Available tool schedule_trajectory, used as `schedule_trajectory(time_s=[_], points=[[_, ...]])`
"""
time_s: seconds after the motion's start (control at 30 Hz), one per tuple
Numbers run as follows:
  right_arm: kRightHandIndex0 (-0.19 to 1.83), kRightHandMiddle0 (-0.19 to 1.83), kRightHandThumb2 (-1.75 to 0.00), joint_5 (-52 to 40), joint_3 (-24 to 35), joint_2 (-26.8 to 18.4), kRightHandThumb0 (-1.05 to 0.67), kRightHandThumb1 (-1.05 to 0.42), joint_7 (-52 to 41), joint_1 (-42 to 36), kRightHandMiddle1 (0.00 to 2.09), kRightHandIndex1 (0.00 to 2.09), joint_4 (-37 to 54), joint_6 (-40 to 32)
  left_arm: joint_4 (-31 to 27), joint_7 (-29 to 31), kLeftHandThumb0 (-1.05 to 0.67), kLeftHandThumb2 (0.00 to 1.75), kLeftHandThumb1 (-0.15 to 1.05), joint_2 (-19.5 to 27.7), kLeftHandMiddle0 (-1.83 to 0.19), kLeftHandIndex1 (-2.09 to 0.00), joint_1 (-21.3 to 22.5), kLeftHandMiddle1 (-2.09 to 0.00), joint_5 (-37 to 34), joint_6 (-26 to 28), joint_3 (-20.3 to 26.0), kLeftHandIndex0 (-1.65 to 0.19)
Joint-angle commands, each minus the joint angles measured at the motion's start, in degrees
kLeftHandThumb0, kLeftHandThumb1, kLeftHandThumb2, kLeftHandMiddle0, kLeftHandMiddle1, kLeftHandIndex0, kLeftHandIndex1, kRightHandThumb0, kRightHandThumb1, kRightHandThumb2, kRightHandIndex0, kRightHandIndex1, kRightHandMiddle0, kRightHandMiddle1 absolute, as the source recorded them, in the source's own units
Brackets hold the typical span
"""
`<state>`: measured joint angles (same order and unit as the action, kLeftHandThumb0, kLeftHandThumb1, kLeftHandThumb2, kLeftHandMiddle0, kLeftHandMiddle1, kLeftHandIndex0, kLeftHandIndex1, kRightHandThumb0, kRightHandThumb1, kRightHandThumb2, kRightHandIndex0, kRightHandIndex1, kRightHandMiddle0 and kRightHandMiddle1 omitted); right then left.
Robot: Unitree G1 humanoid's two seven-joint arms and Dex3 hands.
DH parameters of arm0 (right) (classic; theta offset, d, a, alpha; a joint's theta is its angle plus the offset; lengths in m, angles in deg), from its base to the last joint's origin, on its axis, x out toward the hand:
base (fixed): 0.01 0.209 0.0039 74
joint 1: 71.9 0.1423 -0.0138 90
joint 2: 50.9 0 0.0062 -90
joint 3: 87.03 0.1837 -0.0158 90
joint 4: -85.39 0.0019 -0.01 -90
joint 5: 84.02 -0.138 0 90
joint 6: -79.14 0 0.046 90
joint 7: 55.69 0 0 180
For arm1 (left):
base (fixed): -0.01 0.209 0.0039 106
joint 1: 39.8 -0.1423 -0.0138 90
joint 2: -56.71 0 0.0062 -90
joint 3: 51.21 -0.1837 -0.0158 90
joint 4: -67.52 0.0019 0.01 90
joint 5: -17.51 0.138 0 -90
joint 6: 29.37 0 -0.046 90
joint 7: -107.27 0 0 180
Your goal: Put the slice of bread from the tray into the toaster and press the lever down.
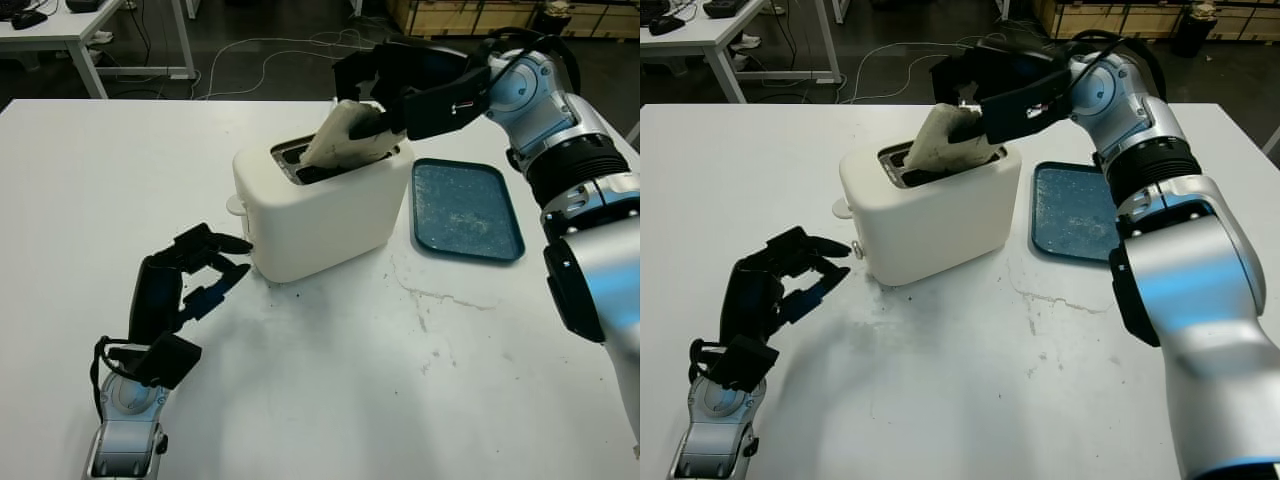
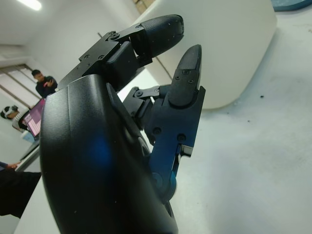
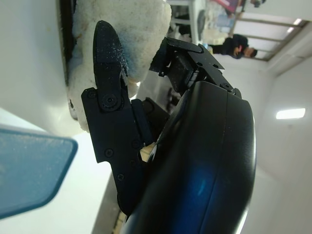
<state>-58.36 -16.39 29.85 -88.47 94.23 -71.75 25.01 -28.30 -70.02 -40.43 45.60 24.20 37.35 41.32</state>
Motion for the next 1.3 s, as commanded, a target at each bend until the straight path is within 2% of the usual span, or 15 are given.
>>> schedule_trajectory(time_s=[0.0, 0.47, 0.57, 0.6, 0.63, 0.7, 0.73, 0.77, 0.83, 1.0, 1.27], points=[[1.13, 0.90, -0.29, 1.38, -0.88, -1.06, -0.52, -0.92, 1.31, 0.47, 1.75, 1.75, 0.00, 0.58, 0.34, -0.07, -0.23, 0.03, 0.92, 0.03, -0.71, -0.89, -0.03, -1.27, 0.01, -1.11, -0.28, -0.73], [1.13, 0.89, -0.25, 4.77, -4.01, -1.01, -0.51, -0.92, 5.35, 0.31, 1.74, 1.75, 1.01, 2.63, 0.47, -0.31, -0.24, 0.03, 0.92, -0.14, -0.72, -0.89, 0.00, -1.27, 0.15, -1.33, -0.26, -0.73], [1.01, 0.84, -0.14, 5.12, -4.10, -1.26, -0.62, -0.92, 6.44, -0.14, 1.67, 1.75, 1.38, 3.09, 0.41, -0.36, -0.24, 0.02, 0.92, -0.18, -0.72, -0.89, -0.03, -1.27, 0.22, -1.24, -0.29, -0.73], [0.93, 0.80, -0.10, 5.00, -4.04, -1.34, -0.68, -0.91, 6.40, -0.29, 1.60, 1.69, 1.42, 3.66, 0.21, -0.28, -0.23, 0.02, 0.92, -0.22, -0.72, -0.89, -0.11, -1.27, 0.12, -0.85, -0.32, -0.73], [0.75, 0.75, -0.04, 5.31, -4.37, -1.56, -0.78, -0.90, 6.17, -0.29, 1.27, 1.44, 1.62, 4.10, 0.06, -0.26, -0.23, 0.02, 0.92, -0.26, -0.71, -0.89, -0.17, -1.27, 0.07, -0.59, -0.34, -0.73], [0.57, 0.75, -0.01, 6.39, -5.51, -2.09, -0.85, -0.91, 5.39, -0.10, 0.79, 1.10, 2.36, 4.55, 0.01, -0.29, -0.23, 0.02, 0.92, -0.26, -0.71, -0.89, -0.16, -1.27, 0.18, -0.62, -0.38, -0.73], [0.46, 0.76, -0.01, 6.73, -5.93, -2.27, -0.87, -0.90, 4.97, -0.02, 0.44, 0.90, 2.70, 4.57, 0.07, -0.31, -0.23, 0.02, 0.92, -0.25, -0.71, -0.89, -0.12, -1.27, 0.24, -0.77, -0.39, -0.73], [0.39, 0.75, 0.00, 6.82, -6.10, -2.35, -0.87, -0.89, 4.46, 0.01, 0.29, 0.82, 2.91, 4.68, 0.12, -0.34, -0.23, 0.03, 0.92, -0.23, -0.71, -0.90, -0.08, -1.27, 0.29, -0.83, -0.38, -0.73], [0.28, 0.69, 0.00, 6.73, -6.20, -2.42, -0.87, -0.88, 3.70, 0.03, 0.11, 0.70, 3.18, 4.82, 0.03, -0.39, -0.24, 0.02, 0.92, -0.24, -0.71, -0.90, -0.10, -1.28, 0.38, -0.73, -0.39, -0.73], [0.16, 0.61, 0.00, 7.60, -6.67, -3.01, -0.90, -0.88, 4.97, -0.14, 0.02, 0.67, 4.16, 5.47, 0.10, -0.52, -0.23, 0.02, 0.92, -0.38, -0.72, -0.90, -0.11, -1.29, 0.42, -0.65, -0.41, -0.73], [0.12, 0.56, 0.00, 8.40, -7.12, -3.50, -0.90, -0.86, 6.81, -0.34, 0.00, 0.71, 4.47, 4.99, 0.40, -0.56, -0.24, 0.01, 0.92, -0.36, -0.72, -0.90, 0.14, -1.31, 0.27, -1.08, -0.68, -0.73]])
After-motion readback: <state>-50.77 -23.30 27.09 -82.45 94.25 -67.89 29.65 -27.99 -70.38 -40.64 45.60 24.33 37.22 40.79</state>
